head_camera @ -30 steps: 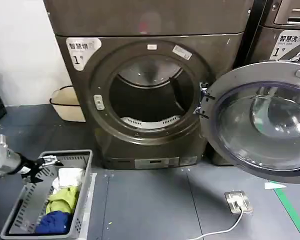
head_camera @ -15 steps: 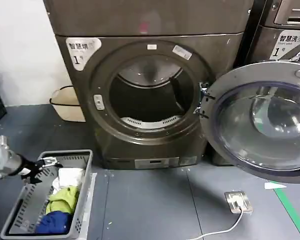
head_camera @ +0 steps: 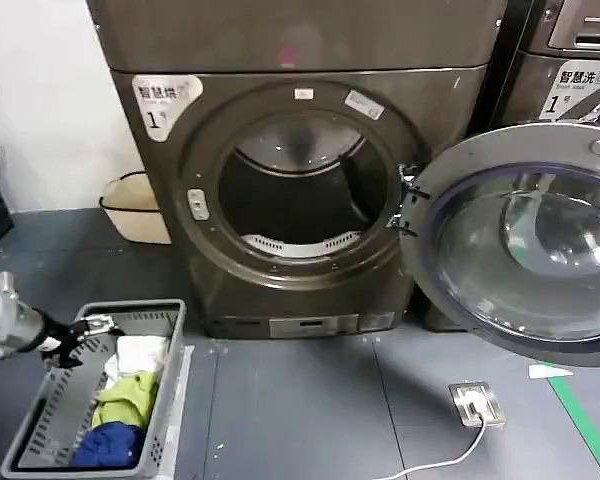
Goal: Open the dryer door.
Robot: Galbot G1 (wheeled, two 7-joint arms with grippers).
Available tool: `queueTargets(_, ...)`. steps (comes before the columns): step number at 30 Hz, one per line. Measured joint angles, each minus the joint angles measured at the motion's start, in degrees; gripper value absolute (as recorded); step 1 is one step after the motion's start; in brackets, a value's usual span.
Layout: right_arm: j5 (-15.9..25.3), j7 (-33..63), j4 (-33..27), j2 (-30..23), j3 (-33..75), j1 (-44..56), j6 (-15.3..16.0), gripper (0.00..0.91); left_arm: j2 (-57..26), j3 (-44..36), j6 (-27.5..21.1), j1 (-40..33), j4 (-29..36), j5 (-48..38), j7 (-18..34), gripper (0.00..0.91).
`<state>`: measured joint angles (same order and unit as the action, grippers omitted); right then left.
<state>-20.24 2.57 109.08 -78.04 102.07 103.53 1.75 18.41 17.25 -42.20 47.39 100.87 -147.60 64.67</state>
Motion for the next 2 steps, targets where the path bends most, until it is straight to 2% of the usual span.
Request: queueTargets(2, 0.0, 0.0, 0.0, 0.0, 0.0, 0.0, 0.0, 0.907, 0.0, 0.0, 0.0, 0.0, 0.0, 0.0, -0.1, 0.907)
